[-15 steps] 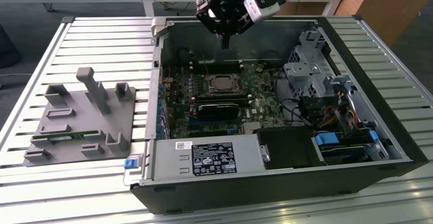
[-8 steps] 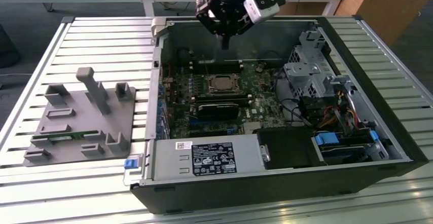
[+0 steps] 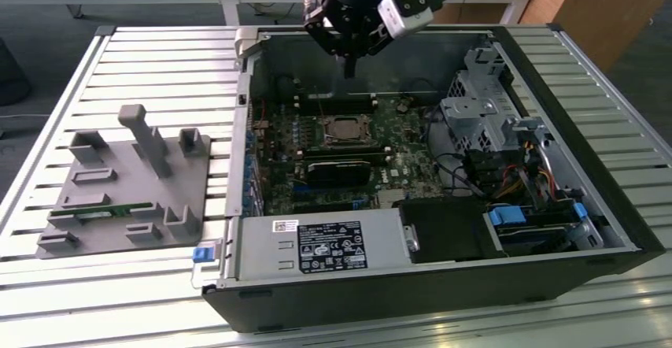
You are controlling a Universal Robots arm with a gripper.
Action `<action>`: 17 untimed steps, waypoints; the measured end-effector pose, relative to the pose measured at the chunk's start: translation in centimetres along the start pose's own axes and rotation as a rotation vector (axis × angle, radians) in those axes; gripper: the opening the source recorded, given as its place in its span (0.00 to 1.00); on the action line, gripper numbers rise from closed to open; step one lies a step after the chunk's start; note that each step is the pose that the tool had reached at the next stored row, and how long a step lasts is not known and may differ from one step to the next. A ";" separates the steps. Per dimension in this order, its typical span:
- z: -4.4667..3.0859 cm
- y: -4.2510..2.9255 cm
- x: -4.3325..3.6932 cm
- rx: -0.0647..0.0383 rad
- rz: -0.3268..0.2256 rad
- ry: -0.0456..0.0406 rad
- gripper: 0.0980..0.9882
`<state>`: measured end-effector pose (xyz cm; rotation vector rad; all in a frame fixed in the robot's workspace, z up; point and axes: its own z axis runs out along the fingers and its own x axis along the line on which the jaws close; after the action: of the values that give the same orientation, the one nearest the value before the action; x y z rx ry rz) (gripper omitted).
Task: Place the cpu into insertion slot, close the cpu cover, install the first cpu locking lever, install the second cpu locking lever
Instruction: 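Install the first cpu locking lever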
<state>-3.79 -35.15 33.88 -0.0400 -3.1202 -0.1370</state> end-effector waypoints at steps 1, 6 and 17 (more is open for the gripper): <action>0.03 0.00 0.00 0.000 0.000 0.0000 0.01; 0.20 -0.02 0.00 0.000 0.000 0.0001 0.01; 0.48 -0.04 -0.01 0.000 0.000 0.0000 0.01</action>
<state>-3.80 -35.15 33.39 -0.0400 -3.1201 -0.1369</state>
